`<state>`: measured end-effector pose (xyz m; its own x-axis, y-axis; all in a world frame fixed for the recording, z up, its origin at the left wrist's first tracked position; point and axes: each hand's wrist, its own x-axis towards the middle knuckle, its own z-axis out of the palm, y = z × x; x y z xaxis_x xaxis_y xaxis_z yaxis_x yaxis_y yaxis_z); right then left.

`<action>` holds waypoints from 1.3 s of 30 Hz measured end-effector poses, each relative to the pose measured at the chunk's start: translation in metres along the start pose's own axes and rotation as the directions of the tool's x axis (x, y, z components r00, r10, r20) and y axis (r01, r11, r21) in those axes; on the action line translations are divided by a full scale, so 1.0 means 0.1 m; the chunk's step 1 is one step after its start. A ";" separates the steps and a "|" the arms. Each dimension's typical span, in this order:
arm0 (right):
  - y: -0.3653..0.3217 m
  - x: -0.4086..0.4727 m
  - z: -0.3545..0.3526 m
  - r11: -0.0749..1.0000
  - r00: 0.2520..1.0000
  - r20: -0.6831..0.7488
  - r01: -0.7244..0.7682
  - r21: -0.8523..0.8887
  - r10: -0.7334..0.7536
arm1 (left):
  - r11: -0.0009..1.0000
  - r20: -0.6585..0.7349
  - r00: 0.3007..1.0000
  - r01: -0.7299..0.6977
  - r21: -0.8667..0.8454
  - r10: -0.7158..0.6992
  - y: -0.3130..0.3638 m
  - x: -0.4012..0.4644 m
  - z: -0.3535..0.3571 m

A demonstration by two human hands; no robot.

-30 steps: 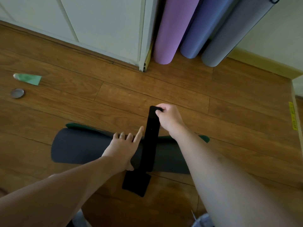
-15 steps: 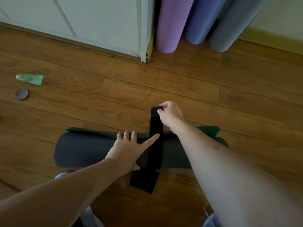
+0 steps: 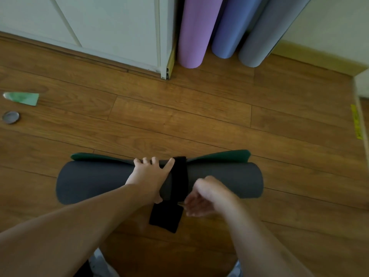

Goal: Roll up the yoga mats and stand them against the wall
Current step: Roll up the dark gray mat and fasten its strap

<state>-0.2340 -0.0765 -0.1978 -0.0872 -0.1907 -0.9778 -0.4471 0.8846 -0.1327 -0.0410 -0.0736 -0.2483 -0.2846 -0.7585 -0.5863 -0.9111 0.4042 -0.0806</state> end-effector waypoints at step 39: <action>0.08 -3.09 -0.86 0.227 0.239 0.002 0.919 0.324 -0.971 | 0.305 -0.570 0.821 -0.544 -0.782 0.004 -0.33 -2.35 -3.00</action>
<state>-0.2876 -0.0473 0.1173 0.4150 -0.9037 -0.1051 0.1069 0.1631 -0.9808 -0.0339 -0.0625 0.1339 -0.4077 -0.9128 -0.0222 -0.3557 0.1364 0.9246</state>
